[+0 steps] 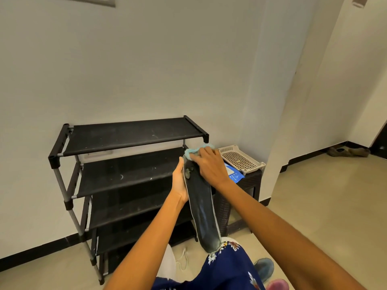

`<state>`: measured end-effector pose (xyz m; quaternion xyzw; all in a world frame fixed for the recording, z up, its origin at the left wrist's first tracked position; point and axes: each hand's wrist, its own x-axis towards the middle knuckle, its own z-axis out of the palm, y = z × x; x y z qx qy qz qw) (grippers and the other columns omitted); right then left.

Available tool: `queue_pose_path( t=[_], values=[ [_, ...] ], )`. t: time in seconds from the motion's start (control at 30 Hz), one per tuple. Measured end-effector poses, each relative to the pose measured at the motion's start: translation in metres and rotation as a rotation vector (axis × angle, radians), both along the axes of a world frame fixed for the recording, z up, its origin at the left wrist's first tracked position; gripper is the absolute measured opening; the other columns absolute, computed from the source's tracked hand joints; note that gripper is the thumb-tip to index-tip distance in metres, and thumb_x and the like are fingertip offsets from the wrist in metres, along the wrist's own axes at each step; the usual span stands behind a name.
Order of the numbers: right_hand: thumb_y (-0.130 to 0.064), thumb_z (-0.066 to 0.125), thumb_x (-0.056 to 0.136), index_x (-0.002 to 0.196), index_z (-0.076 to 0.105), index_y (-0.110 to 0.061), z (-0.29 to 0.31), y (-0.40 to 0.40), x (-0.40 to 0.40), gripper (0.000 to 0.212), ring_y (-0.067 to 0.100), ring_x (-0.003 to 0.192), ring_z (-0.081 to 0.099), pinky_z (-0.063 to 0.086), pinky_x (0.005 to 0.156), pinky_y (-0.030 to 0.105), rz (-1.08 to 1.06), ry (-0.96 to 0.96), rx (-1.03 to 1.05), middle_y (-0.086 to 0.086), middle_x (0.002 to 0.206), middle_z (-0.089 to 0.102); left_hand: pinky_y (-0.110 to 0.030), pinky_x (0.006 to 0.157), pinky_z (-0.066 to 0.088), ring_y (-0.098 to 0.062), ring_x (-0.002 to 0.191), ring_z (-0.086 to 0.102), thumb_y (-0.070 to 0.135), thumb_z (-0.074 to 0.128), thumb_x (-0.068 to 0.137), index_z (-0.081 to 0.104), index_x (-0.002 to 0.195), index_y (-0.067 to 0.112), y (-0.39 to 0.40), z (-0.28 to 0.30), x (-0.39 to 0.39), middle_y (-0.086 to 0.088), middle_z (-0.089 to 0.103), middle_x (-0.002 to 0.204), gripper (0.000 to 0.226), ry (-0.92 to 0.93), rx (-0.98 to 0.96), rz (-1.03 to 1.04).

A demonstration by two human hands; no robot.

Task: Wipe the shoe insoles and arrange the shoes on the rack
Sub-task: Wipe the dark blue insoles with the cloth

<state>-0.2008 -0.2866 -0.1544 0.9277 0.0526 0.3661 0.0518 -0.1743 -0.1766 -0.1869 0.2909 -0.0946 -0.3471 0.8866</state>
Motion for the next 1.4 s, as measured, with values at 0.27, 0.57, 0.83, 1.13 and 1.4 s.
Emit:
queue_pose_path(
  t=[0.27,0.57,0.83,1.13,1.4],
  values=[
    [-0.020,0.050,0.087,0.095,0.069,-0.014,-0.012,0.011,-0.014,0.021,0.020,0.093,0.051,0.036,0.083,0.033,0.193,0.179,-0.009,0.005,0.095,0.061,-0.036,0.078,0.055,-0.023,0.086,0.068,0.056,0.037,0.093,0.064,0.113,0.009,0.013,-0.016,0.008,-0.015,0.068,0.098,0.058,-0.006,-0.001,0.016],
    [-0.018,0.060,0.089,0.099,0.068,-0.007,0.017,0.006,0.007,0.017,0.015,0.097,0.053,0.044,0.073,0.021,0.136,0.061,0.546,0.006,0.118,0.052,-0.040,0.083,0.055,-0.028,0.098,0.064,0.057,0.036,0.094,0.062,0.119,0.008,0.012,-0.011,0.005,-0.018,0.065,0.111,0.061,0.015,0.005,0.053],
    [-0.015,0.057,0.089,0.093,0.070,-0.012,0.010,0.013,0.020,0.014,0.025,0.092,0.053,0.028,0.076,0.031,0.047,0.016,0.202,0.008,0.093,0.069,-0.035,0.082,0.051,-0.021,0.088,0.065,0.044,0.044,0.095,0.073,0.099,0.010,0.004,-0.003,0.002,-0.013,0.069,0.094,0.045,-0.003,0.001,0.097],
    [-0.023,0.059,0.085,0.092,0.073,-0.018,-0.026,0.015,-0.017,0.016,0.011,0.086,0.045,0.031,0.075,0.025,0.233,0.316,0.322,0.002,0.088,0.065,-0.032,0.072,0.052,-0.020,0.074,0.065,0.039,0.041,0.094,0.068,0.090,0.006,0.013,-0.018,0.015,-0.011,0.067,0.082,0.043,0.089,0.048,0.287],
    [-0.014,0.058,0.091,0.108,0.066,-0.008,-0.029,0.009,-0.002,0.020,0.011,0.099,0.051,0.039,0.086,0.020,0.099,0.298,0.719,0.004,0.114,0.053,-0.037,0.082,0.048,-0.023,0.086,0.063,0.054,0.044,0.089,0.063,0.105,0.006,0.007,-0.003,0.016,-0.012,0.065,0.096,0.054,0.096,-0.005,0.228]
  ],
)
